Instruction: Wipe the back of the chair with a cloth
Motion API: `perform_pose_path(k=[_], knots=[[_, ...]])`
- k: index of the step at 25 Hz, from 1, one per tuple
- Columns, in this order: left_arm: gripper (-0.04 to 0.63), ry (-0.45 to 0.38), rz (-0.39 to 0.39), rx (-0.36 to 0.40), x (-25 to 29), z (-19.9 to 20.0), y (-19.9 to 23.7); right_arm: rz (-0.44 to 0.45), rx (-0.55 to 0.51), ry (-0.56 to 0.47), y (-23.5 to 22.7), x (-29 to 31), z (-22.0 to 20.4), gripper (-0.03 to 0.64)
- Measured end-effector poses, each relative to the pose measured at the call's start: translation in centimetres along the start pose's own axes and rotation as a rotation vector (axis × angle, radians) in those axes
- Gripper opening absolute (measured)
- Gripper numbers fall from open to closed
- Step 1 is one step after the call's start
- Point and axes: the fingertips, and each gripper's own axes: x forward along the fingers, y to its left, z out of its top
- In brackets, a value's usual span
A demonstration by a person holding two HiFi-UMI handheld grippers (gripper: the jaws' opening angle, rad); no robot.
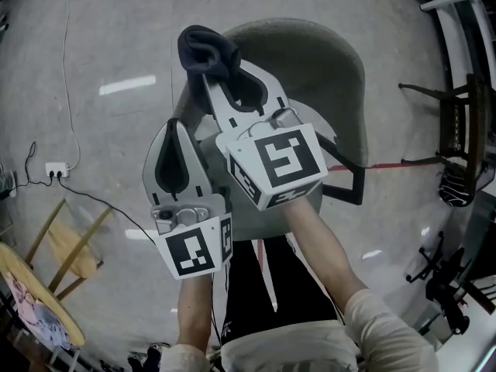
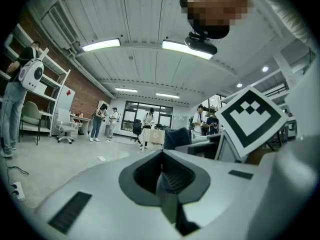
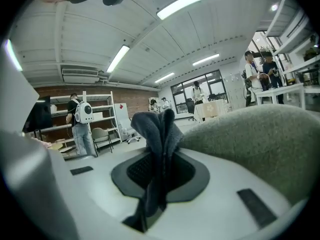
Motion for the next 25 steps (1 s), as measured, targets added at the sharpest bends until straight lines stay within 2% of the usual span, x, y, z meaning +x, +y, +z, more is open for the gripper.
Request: perform_pose_path(k=[8,12,16,25], knots=[[0.015,-0.004,-0.020,-0.019,0.2,-0.6,-0.9,-0.032,0.003,0.004,-0.7,-0.2,-0.2,0.058],[0.015,0.001,-0.030,-0.029,0.1,-0.9,-1.5,-0.083,0.003,-0.002,-2.2,-0.9,0.2,0.058],[0.015,0.011,-0.038,-0.029,0.0,-1.4,-1.9,-0.123,0.047,-0.006,-4.1,-1.7,0.4,0.058],[0.015,0.031,-0.073,-0.039,0.9,-2.7,-4.0,-0.252,0.045,-0.023,-8.9,-4.0,0.9,0.058]])
